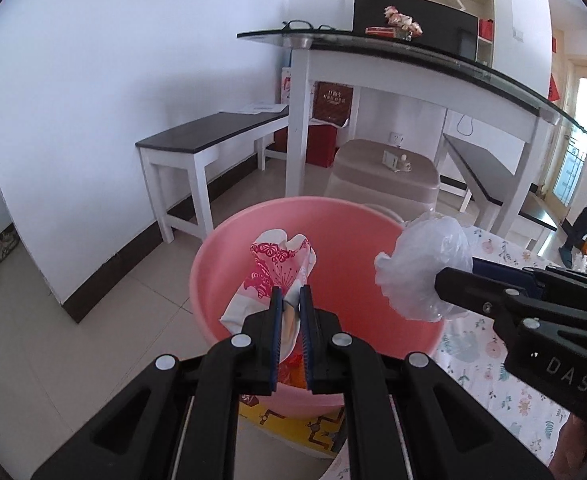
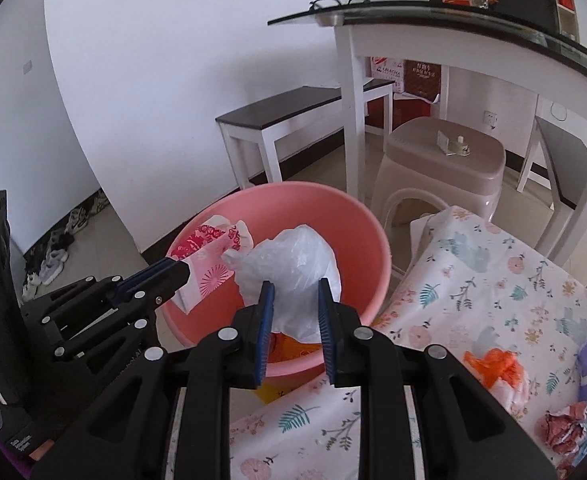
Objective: Collect trash
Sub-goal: 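Carry both items over the pink bucket and open both tools to drop them, then move both open tools back over the table, then grasp the red-and-blue crumpled wrapper with the right tool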
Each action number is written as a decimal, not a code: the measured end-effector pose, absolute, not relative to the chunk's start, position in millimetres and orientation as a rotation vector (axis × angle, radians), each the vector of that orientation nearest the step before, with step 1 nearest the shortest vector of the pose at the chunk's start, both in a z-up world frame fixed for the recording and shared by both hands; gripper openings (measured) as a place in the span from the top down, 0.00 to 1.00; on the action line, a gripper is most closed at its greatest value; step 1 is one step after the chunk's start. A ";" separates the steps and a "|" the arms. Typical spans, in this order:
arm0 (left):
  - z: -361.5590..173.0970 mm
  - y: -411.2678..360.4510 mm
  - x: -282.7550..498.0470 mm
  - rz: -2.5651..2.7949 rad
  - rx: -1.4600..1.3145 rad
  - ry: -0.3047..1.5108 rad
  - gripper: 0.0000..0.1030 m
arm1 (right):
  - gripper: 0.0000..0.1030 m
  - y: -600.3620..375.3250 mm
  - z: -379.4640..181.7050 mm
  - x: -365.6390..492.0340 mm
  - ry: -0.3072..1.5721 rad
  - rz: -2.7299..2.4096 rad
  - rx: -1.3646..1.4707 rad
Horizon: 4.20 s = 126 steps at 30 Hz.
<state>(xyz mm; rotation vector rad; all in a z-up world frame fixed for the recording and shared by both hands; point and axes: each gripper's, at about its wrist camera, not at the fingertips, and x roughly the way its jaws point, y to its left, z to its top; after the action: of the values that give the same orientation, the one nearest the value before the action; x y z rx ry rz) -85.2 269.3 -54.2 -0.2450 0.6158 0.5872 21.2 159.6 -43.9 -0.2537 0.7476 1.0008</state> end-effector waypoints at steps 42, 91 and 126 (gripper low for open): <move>-62.1 274.4 -83.7 0.534 -0.297 0.659 0.72 | 0.65 153.8 -56.2 15.3 0.760 0.990 -0.280; -48.5 91.1 -9.4 0.043 -0.146 0.705 0.67 | 0.64 -165.0 -80.4 34.4 0.738 0.384 0.009; -67.4 42.8 41.8 -0.131 -0.099 0.770 0.67 | 0.96 -163.0 -108.1 69.9 0.876 0.327 0.069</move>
<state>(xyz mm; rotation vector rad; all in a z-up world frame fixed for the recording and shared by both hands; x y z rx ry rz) 41.8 42.8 -67.4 -0.0986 0.7703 -0.1307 69.9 -163.0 -108.1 0.0694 0.8760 0.3271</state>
